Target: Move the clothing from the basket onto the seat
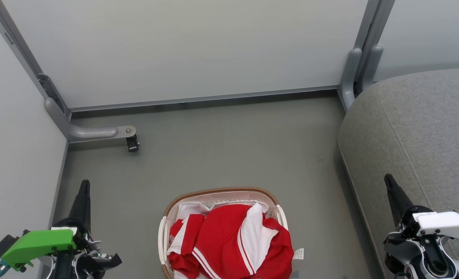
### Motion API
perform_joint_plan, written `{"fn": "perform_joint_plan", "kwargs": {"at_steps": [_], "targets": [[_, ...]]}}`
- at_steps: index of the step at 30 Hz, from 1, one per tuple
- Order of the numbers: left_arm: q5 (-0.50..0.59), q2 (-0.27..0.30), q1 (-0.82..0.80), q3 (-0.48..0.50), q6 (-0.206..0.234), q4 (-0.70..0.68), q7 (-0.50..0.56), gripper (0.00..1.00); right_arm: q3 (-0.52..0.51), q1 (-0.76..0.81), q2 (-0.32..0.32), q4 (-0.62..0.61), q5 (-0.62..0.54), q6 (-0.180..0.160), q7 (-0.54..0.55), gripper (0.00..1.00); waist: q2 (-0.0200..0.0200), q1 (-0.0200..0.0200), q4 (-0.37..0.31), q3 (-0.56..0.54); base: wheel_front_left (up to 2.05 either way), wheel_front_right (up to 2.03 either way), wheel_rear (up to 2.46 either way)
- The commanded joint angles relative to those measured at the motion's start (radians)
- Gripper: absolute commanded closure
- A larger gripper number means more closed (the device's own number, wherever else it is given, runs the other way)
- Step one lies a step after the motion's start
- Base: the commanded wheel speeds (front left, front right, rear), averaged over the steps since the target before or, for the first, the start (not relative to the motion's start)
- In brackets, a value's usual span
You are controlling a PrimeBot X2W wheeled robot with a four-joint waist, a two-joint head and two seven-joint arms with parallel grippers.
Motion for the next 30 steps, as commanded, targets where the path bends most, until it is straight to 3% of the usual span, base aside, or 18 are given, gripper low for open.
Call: {"fn": "perform_joint_plan", "kwargs": {"at_steps": [1, 3, 4, 18, 30], "targets": [[-0.003, 0.000, -0.010, 0.001, -0.005, -0.001, 0.004, 1.00, -0.001, -0.007, -0.006, -0.004, 0.004, 0.000, 0.002, 1.00, 0.0000, 0.0000, 0.000, 0.000, 0.00, 0.00, 0.00], [-0.003, 0.000, -0.010, 0.001, -0.005, -0.001, 0.004, 1.00, -0.001, -0.007, -0.006, -0.004, 0.004, 0.000, 0.002, 1.00, 0.0000, 0.0000, 0.000, 0.000, 0.00, 0.00, 0.00], [0.000, 0.000, 0.001, -0.001, 0.000, 0.003, 0.000, 0.00, 0.000, 0.001, 0.001, 0.003, 0.000, 0.000, 0.000, 0.00, 0.0000, 0.0000, 0.000, 0.000, 0.00, 0.00, 0.00], [0.031, -0.004, 0.046, -0.055, 0.002, -0.001, -0.053, 0.00, 0.025, 0.042, 0.009, 0.024, -0.028, 0.000, -0.053, 0.00, 0.0000, 0.0000, 0.000, 0.001, 0.00, 0.00, 0.00], [0.170, -0.003, 0.050, -0.087, 0.004, -0.037, -0.106, 0.00, 0.008, 0.047, 0.006, 0.006, -0.175, 0.000, -0.106, 0.00, 0.0000, 0.0000, 0.001, 0.002, 0.00, 0.00, 0.00]]}}
